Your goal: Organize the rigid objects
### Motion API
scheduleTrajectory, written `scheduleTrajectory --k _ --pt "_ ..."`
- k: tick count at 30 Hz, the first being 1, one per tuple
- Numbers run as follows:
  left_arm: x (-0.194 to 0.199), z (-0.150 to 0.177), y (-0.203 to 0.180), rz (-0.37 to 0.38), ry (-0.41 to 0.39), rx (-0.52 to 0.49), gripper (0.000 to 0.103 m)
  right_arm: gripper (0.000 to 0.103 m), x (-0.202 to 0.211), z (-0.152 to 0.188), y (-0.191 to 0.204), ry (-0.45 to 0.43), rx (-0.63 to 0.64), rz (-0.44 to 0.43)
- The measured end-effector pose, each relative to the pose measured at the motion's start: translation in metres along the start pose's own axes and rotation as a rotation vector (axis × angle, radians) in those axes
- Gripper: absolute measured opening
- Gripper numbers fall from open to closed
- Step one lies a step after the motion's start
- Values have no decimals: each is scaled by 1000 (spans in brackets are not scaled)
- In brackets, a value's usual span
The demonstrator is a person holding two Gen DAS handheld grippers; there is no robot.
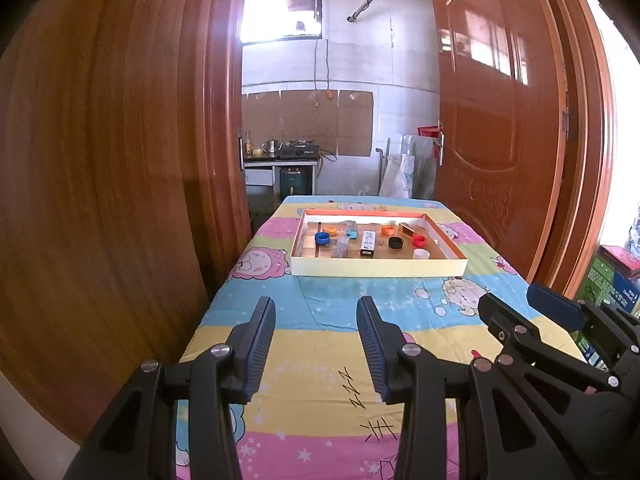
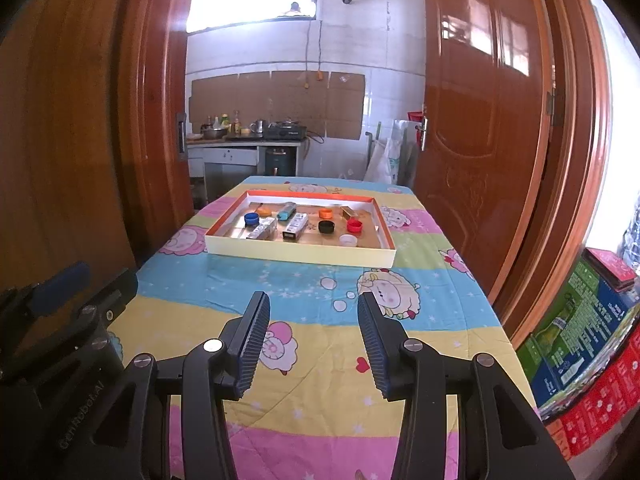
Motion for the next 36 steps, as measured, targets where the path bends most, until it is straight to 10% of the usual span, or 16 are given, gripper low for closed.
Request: scheduleTrajectory --k 36 --pt "5 1 5 -9 -5 2 42 47 4 6 4 -6 -22 -13"
Point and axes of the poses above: each gripper's, at about its wrist camera, not at the fingertips, and x roughly against the way its jaws point, y to its left, z to its underside, the point moved 3 cm from there along -x, roughly the way its jaws point
